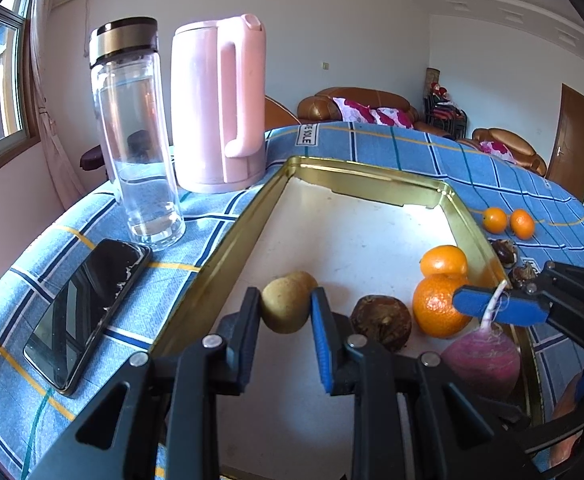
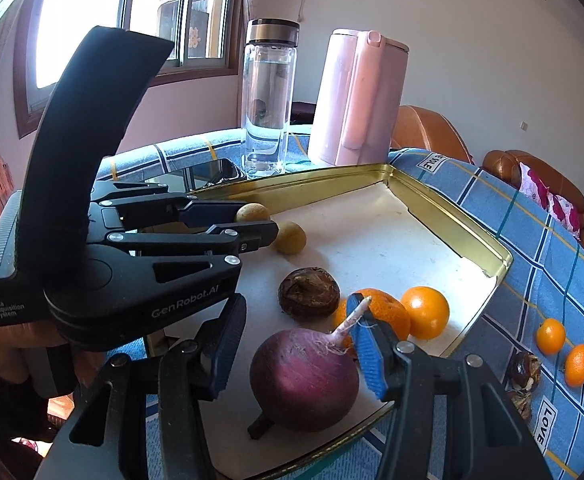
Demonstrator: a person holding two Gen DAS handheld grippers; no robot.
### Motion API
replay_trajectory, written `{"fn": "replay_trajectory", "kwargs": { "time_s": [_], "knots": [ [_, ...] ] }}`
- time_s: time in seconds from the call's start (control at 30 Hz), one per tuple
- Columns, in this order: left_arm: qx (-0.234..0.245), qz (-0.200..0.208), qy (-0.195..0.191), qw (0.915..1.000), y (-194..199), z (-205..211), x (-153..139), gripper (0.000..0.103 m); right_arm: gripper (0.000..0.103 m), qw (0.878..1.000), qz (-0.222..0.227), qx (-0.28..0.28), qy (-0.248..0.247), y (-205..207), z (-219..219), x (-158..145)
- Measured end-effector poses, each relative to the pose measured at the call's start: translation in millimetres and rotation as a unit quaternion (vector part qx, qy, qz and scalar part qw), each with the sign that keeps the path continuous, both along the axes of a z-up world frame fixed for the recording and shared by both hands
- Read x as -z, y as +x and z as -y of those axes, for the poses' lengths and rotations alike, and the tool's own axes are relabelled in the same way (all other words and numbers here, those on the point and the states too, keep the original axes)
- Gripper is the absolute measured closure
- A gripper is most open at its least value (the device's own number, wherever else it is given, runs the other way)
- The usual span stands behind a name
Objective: Organize fruits
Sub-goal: 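Drop the red onion into the tray with the right tool while the left drops its fruit, then move the left tool to a dark brown fruit while the right tool reaches a mandarin orange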
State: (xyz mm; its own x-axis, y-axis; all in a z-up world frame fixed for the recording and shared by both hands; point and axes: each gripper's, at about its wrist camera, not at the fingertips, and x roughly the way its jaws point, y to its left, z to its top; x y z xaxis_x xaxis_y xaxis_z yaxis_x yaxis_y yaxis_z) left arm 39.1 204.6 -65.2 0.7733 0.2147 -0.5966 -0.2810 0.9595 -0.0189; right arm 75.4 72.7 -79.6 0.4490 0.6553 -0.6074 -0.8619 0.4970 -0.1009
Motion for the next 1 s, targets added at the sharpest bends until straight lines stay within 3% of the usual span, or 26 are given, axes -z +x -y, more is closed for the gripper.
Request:
{"fn": "replay_trajectory", "kwargs": {
  "time_s": [0.17, 0.27, 0.33, 0.43, 0.6, 0.8, 1.0],
  "knots": [
    [-0.007, 0.005, 0.001, 1.0000, -3, -2, -3, 0.069, 0.037, 1.000, 0.002, 0.012, 0.006, 1, 3, -1],
    [-0.014, 0.012, 0.002, 0.9998, -7, -4, -6, 0.057, 0.034, 1.000, -0.002, 0.017, 0.016, 4, 6, -3],
    [-0.023, 0.017, 0.005, 0.9996, -8, -4, -9, 0.034, 0.030, 1.000, -0.003, 0.021, 0.021, 5, 9, -4],
    [-0.022, 0.028, 0.007, 0.9993, -11, 0, -14, 0.020, 0.025, 0.999, 0.007, 0.026, 0.033, 1, 16, -7],
    [-0.007, 0.058, 0.004, 0.9983, -17, 14, -29, 0.013, 0.025, 0.998, 0.028, 0.047, 0.039, 1, 39, -10],
    [0.035, 0.094, 0.009, 0.9950, -16, 57, -51, 0.012, 0.024, 0.992, 0.024, 0.106, 0.057, 19, 99, -15],
    [0.095, 0.085, 0.026, 0.9915, 3, 118, -52, 0.012, 0.024, 0.980, 0.008, 0.170, 0.102, 39, 166, -26]
  ]
}}
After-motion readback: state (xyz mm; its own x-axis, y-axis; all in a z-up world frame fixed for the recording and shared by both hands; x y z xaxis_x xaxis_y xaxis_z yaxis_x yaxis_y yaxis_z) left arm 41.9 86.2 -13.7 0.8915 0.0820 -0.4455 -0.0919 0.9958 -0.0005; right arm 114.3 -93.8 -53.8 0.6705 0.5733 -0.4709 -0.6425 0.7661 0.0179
